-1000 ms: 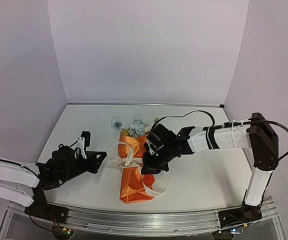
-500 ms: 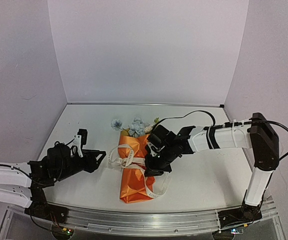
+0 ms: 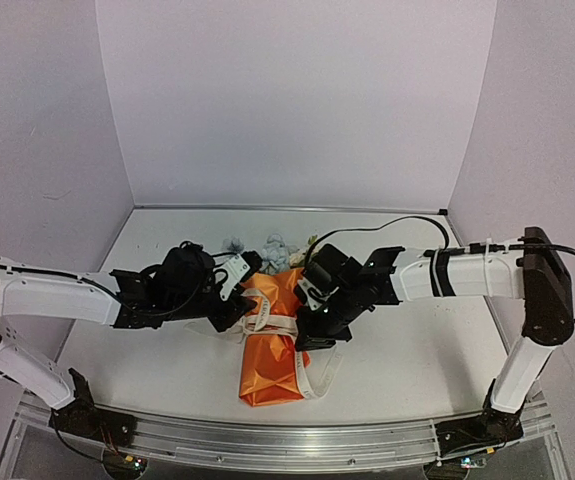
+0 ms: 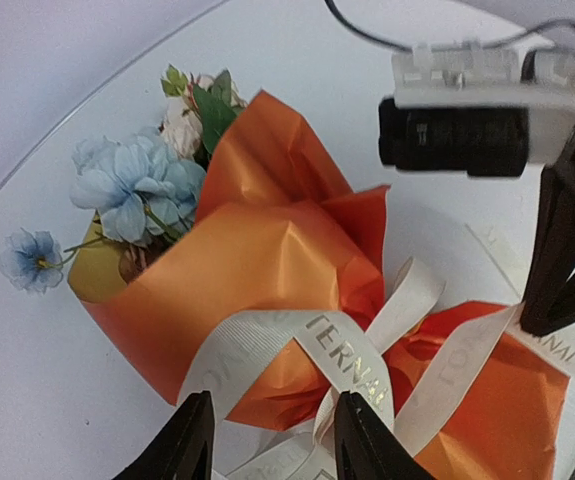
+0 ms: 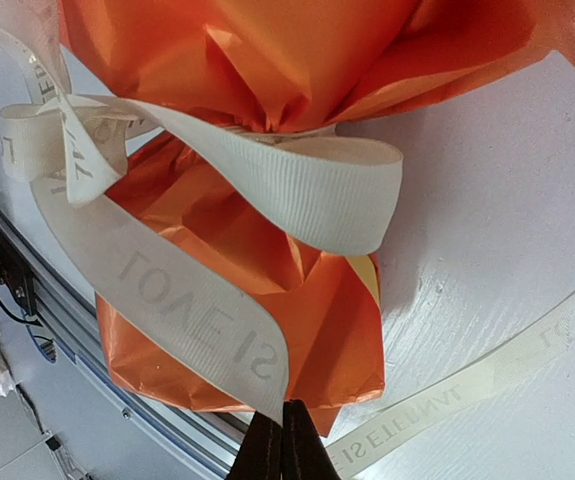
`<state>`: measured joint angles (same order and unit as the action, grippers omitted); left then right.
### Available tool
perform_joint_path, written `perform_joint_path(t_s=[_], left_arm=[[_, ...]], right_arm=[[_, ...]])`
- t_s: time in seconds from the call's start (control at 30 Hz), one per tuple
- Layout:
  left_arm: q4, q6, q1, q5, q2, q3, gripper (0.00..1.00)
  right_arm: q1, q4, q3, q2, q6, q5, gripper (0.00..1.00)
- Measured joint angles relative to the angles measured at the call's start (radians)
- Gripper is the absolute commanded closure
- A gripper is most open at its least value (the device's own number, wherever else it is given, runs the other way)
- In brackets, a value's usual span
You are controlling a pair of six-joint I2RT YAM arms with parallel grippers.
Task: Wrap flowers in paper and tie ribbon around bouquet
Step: Cross the half-tied ribbon over the folded bouquet.
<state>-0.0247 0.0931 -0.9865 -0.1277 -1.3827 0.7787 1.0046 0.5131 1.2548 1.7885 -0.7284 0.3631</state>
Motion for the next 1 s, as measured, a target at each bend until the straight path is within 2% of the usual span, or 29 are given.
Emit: perform_joint_path(t_s=[0.13, 0.2, 0.3, 0.37, 0.43, 0.57, 0.73, 0.83, 0.87, 1.0], left_arm=[[0.044, 0.051, 0.004, -0.012, -0.043, 0.009, 0.54], [0.046, 0.069, 0.009, -0.032, -0.059, 0.013, 0.57], [0.037, 0.086, 0.019, -0.063, -0.079, 0.020, 0.67], [0.027, 0.093, 0.021, -0.088, -0.086, 0.020, 0.82], [0.016, 0.097, 0.024, -0.112, -0.091, 0.020, 0.92], [0.006, 0.093, 0.024, -0.156, -0.089, 0.020, 1.00], [0.007, 0.037, 0.024, -0.180, -0.010, -0.014, 1.00], [0.018, -0.024, 0.024, -0.189, 0.069, -0.057, 0.95], [0.029, -0.046, 0.024, -0.190, 0.095, -0.072, 0.93], [0.074, -0.134, 0.024, -0.192, 0.157, -0.120, 0.68]], right_arm=[[0.000, 0.005, 0.000, 0.000, 0.004, -0.002, 1.00], [0.000, 0.005, 0.000, 0.000, 0.006, -0.002, 1.00], [0.000, 0.005, 0.000, 0.000, 0.007, -0.003, 1.00], [0.000, 0.005, 0.000, 0.000, 0.007, -0.003, 1.00], [0.000, 0.005, 0.000, 0.000, 0.007, -0.003, 1.00], [0.000, 0.005, 0.000, 0.000, 0.007, -0.003, 1.00], [0.002, 0.006, 0.000, 0.000, 0.007, -0.001, 1.00], [0.009, 0.009, 0.000, 0.000, 0.009, 0.001, 1.00], [0.013, 0.012, 0.001, 0.001, 0.011, 0.001, 1.00], [0.028, 0.025, 0.013, 0.004, 0.017, 0.002, 1.00]])
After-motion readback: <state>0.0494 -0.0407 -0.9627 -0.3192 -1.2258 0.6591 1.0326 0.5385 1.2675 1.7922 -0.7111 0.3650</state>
